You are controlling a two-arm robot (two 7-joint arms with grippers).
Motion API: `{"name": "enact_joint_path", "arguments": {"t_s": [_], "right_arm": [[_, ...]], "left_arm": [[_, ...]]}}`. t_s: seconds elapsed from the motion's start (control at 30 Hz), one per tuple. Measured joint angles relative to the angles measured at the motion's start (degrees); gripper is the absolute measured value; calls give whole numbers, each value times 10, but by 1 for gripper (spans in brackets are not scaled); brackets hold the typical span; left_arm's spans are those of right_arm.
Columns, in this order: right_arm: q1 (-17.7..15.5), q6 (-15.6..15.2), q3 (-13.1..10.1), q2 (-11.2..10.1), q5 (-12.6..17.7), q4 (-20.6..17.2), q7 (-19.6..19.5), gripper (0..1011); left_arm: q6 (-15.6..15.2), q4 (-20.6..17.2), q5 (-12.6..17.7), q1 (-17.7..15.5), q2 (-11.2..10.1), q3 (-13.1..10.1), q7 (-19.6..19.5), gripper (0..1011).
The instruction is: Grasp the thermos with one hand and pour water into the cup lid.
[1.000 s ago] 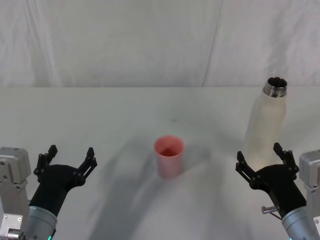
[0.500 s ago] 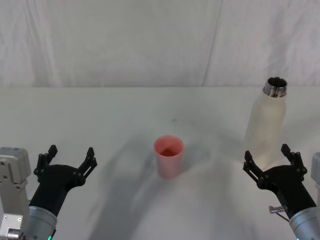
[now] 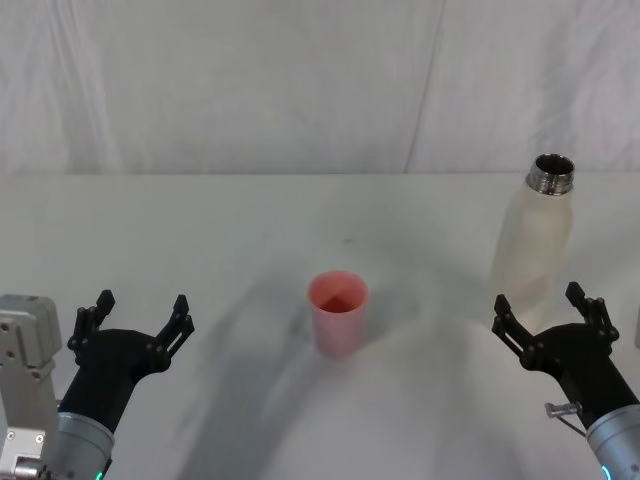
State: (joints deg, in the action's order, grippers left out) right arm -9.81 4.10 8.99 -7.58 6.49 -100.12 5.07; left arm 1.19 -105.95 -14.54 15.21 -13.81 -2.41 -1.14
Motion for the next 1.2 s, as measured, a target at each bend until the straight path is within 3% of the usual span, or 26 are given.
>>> {"name": "enact_joint_path", "arguments": {"t_s": [0.77, 1.2], "right_arm": [[69, 1, -12, 16, -17, 78, 18, 1001], [95, 4, -21, 16, -20, 102, 20, 1001]], "left_arm": [[0, 0, 0, 0, 0, 0, 0, 1001], [0, 0, 0, 0, 0, 0, 0, 1001]]}}
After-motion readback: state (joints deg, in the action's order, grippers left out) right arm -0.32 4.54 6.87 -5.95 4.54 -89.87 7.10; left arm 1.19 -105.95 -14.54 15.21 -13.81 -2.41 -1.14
